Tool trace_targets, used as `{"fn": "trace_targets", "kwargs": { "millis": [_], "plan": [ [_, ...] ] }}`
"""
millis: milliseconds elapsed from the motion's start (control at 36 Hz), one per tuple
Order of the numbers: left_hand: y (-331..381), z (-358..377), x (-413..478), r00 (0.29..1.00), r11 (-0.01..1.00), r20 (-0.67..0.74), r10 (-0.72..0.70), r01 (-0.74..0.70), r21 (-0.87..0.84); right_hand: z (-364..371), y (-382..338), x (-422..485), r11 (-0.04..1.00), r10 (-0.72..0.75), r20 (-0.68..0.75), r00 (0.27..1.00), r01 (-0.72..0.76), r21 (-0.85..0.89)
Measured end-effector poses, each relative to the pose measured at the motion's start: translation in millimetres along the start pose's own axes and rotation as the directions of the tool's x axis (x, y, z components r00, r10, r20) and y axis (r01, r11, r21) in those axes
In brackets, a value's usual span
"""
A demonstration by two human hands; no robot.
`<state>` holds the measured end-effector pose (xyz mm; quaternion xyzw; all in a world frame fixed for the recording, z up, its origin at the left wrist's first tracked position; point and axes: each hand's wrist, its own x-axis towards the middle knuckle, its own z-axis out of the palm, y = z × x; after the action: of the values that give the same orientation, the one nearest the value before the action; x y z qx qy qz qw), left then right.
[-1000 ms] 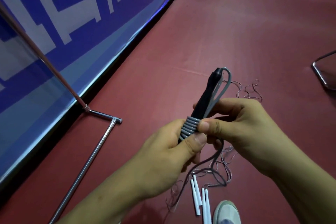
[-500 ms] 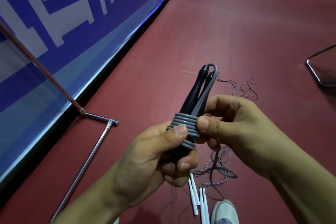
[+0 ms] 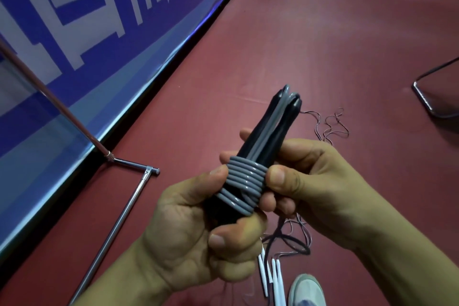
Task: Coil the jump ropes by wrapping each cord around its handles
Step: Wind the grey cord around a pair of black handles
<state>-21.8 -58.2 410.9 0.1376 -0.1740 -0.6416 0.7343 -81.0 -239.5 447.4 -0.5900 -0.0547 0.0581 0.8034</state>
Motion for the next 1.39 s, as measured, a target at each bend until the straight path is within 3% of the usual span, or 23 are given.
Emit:
{"fn": "trace_targets", "kwargs": {
  "millis": [111,222,278,333,361,389,444,500,556,583,667,722,917,1000,1083,1194,1306,1389],
  "plan": [
    [-5,-3,2,0.993,0.995,0.112,-0.032,0.043,-0.092,0,5,0,1.000,-0.017,-0.083,0.996,0.015,-0.020],
    [-3,-8,0,0.996,0.990,0.083,-0.041,0.052,-0.134,1,7,1,0.995,-0.006,-0.170,0.985,-0.010,-0.098],
    [0,-11,-1,0.999,0.996,-0.008,-0.041,0.040,-0.082,1,8,1,0.996,-0.004,-0.195,0.981,-0.014,-0.093],
    [3,-10,1,0.972,0.997,-0.233,-0.005,0.023,0.075,1,8,2,0.994,-0.006,-0.230,0.973,-0.020,-0.110],
    [2,-9,2,0.923,0.972,-0.380,0.070,0.023,0.235,1,8,3,0.991,-0.007,-0.251,0.968,-0.026,-0.128],
    [0,-9,3,0.843,0.891,-0.494,0.210,0.044,0.453,2,7,5,0.987,-0.007,-0.273,0.962,-0.037,-0.155],
    [-6,-7,2,0.687,0.558,-0.486,0.540,0.140,0.818,3,6,9,0.975,-0.006,-0.337,0.941,-0.070,-0.212],
    [-12,-1,0,0.689,0.217,-0.313,0.653,0.225,0.950,4,7,12,0.968,-0.010,-0.397,0.918,-0.090,-0.233],
    [-19,-3,1,0.706,-0.036,-0.261,0.659,0.377,0.926,6,9,12,0.971,-0.012,-0.417,0.909,-0.090,-0.223],
    [-22,-4,2,0.685,-0.091,-0.268,0.677,0.439,0.894,7,11,13,0.970,-0.007,-0.417,0.909,-0.095,-0.223],
    [-26,-5,4,0.625,-0.130,-0.250,0.739,0.496,0.858,13,16,12,0.964,-0.010,-0.414,0.910,-0.101,-0.244],
    [-20,-3,3,0.631,-0.169,-0.250,0.734,0.527,0.833,16,16,13,0.960,-0.025,-0.401,0.916,-0.090,-0.264],
    [-4,-7,-8,0.682,-0.065,-0.321,0.657,0.475,0.878,10,10,10,0.971,0.078,-0.336,0.938,-0.149,-0.189],
    [-1,-7,-7,0.684,0.036,-0.324,0.653,0.400,0.916,9,12,9,0.978,0.072,-0.316,0.946,-0.128,-0.162],
    [-1,-5,-7,0.708,0.229,-0.330,0.624,0.238,0.944,11,13,9,0.991,0.045,-0.294,0.955,-0.079,-0.108],
    [-1,1,-5,0.803,0.701,-0.415,0.428,-0.004,0.714,13,12,9,0.994,-0.015,-0.271,0.962,-0.016,-0.110],
    [1,6,-5,0.889,0.857,-0.350,0.295,-0.085,0.508,8,8,8,0.966,-0.115,-0.223,0.968,0.057,-0.251],
    [2,6,-8,0.915,0.918,-0.332,0.230,-0.090,0.386,6,8,8,0.971,-0.117,-0.213,0.970,0.067,-0.227]
  ]
}}
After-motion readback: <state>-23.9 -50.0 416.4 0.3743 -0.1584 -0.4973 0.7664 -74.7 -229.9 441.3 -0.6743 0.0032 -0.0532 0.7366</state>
